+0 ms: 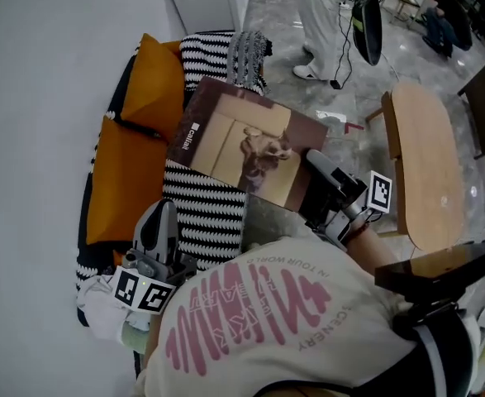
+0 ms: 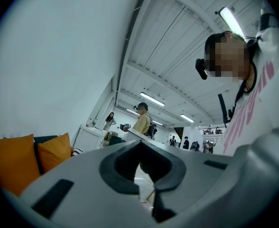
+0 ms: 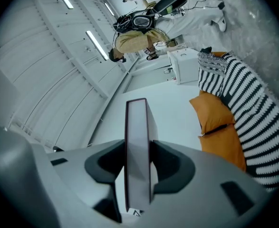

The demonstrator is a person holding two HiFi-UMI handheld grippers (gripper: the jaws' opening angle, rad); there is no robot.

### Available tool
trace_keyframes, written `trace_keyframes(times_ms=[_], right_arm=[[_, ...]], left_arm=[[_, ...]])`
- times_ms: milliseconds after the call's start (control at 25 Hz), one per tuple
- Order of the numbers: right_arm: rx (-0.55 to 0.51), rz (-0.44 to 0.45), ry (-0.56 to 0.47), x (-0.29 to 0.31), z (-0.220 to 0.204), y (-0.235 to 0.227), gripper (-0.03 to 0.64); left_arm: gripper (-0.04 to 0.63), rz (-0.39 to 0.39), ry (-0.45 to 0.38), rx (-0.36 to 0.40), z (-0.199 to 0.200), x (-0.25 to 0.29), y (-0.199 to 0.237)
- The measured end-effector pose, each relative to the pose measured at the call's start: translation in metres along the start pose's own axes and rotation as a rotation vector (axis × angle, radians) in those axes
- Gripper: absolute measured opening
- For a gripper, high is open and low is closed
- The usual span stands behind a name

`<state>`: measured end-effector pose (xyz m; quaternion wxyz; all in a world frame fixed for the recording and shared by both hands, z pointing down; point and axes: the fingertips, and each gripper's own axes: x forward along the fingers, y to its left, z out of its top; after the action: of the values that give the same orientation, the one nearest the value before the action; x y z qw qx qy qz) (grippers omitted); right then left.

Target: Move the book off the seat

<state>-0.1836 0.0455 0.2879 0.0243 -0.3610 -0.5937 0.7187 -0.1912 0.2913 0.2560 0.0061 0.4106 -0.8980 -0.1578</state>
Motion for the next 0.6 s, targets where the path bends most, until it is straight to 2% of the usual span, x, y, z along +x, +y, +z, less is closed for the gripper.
trace_keyframes(times_ms=[240, 600], right_arm=[[-0.049, -0.007, -0.126, -0.016, 0.011, 0.001, 0.172], [-0.155, -0.018, -0.362, -0.036, 0.036, 0.005, 0.172]], left_arm=[[0.008, -0.116, 0.082, -0.018, -0.008, 0.027, 0.004], [0.008, -0.341, 0.211, -0.070, -0.028, 0.098, 0.021]])
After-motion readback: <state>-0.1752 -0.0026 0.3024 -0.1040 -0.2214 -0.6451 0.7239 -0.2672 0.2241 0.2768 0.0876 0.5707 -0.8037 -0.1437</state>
